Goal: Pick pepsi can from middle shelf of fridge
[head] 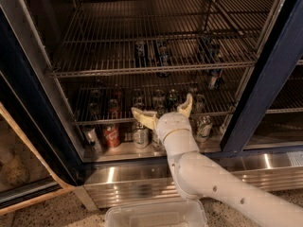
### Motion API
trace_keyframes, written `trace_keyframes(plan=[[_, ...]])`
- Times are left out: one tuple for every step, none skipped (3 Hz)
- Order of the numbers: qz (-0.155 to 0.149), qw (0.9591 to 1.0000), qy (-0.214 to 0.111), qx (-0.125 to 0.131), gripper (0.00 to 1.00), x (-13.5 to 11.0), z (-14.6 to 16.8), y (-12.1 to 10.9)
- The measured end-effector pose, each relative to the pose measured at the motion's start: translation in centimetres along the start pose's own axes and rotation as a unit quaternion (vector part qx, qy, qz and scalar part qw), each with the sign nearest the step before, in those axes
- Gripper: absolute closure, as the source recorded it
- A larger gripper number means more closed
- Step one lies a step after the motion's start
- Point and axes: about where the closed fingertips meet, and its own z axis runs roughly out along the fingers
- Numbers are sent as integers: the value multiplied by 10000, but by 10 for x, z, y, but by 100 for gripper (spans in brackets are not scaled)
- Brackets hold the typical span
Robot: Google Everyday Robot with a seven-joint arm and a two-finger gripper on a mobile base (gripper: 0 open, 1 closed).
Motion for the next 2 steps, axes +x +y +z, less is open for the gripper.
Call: trace_keyframes(plan=[[-145, 9998, -157, 57, 0, -12, 15, -8], [-334, 9992, -217, 22, 0, -19, 34, -12]])
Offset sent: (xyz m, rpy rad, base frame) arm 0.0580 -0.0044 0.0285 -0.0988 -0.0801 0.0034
